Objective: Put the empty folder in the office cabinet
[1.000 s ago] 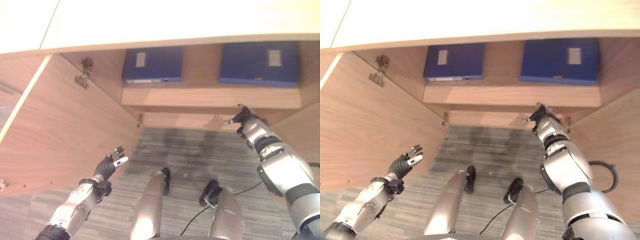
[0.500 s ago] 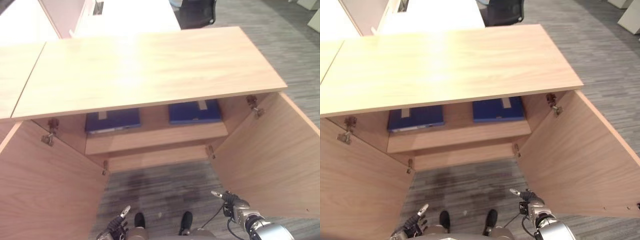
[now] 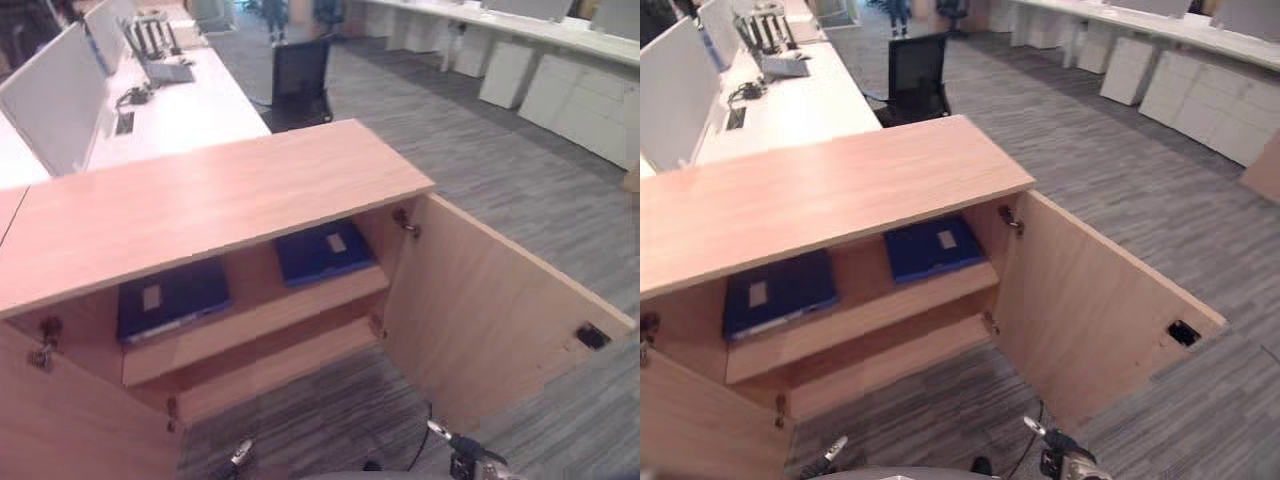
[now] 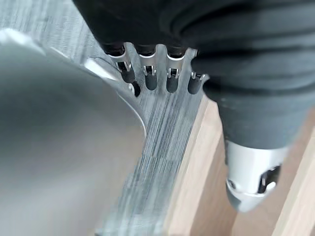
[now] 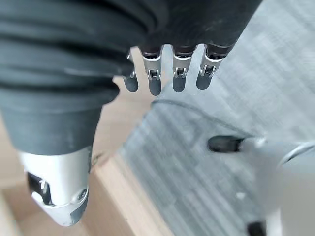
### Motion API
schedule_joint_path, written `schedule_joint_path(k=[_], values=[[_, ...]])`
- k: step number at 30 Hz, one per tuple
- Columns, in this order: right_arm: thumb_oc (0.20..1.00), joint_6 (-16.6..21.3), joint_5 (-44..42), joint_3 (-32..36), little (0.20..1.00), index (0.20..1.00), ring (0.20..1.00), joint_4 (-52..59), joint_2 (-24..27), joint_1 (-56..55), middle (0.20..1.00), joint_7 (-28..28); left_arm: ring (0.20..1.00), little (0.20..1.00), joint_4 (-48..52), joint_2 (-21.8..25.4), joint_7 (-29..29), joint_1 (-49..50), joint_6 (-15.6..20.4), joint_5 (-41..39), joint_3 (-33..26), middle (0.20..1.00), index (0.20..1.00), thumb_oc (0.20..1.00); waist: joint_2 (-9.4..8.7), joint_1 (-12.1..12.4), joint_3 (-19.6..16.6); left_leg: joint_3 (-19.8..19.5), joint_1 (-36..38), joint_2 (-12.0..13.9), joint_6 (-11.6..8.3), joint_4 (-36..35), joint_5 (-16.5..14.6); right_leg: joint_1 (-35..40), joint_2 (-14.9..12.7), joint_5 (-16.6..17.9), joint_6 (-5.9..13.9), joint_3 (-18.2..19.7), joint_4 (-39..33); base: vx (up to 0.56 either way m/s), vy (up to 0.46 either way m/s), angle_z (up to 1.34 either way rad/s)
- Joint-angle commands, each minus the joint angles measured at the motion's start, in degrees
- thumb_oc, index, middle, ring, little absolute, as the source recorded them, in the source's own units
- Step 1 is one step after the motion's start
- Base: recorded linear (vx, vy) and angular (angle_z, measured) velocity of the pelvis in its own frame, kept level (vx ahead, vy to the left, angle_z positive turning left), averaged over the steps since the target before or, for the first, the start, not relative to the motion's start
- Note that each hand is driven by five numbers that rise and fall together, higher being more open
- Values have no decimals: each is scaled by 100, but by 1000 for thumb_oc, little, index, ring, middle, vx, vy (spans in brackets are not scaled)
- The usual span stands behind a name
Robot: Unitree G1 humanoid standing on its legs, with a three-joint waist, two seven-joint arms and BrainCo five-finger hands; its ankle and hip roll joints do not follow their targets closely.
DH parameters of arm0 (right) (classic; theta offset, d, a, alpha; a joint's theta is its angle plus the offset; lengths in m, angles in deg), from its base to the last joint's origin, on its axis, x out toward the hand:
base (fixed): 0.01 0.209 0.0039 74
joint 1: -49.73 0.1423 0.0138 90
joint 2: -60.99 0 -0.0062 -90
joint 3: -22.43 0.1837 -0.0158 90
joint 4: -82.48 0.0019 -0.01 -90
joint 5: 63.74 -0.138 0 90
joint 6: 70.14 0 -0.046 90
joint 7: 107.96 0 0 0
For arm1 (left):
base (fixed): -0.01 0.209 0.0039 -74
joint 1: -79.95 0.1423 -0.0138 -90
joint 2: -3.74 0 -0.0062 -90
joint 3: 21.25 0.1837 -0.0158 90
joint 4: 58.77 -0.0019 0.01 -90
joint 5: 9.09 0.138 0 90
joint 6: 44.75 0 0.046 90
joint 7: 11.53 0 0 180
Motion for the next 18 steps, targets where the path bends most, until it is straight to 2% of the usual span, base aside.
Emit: schedule_joint_path(k=[1,3,6,12,18], values=[[1000,157,-166,519,1000,1000,1000,-420,-163,603,1000,-10,1000,1000,-276,51,-170,-76,101,583,-66,1000,1000,1000,-43,-30,107,160,571,-227,182,-867,-413,185,-231,-460,597,284,169,-13,296,-26],[1000,142,-176,769,1000,1000,1000,-548,-166,375,1000,-83,1000,1000,-287,117,-218,-120,146,744,-92,1000,1000,1000,-47,-189,-5,314,809,-408,241,-1357,-311,111,-366,-362,678,353,219,11,165,-30],[1000,111,-94,950,1000,1000,1000,-679,-75,203,1000,-141,1000,1000,-249,160,-258,-140,192,962,-57,1000,1000,1000,-38,-291,-60,442,973,-518,311,-1571,-303,116,-454,-273,761,476,141,2,138,-27],[1000,206,-51,1144,1000,1000,1000,-619,111,120,1000,-286,1000,1000,-203,235,-282,-178,260,1318,49,1000,1000,1000,-60,-430,-46,661,1047,-679,452,-1658,-367,-16,-550,-99,881,763,93,-51,101,-27],[1000,395,-418,1443,1000,1000,1000,-112,601,367,1000,-363,1000,1000,-278,337,-267,-180,273,1626,-3,1000,1000,1000,-140,-541,-59,916,1117,-779,570,-1657,-461,-201,-583,62,973,1107,74,-41,46,-29]])
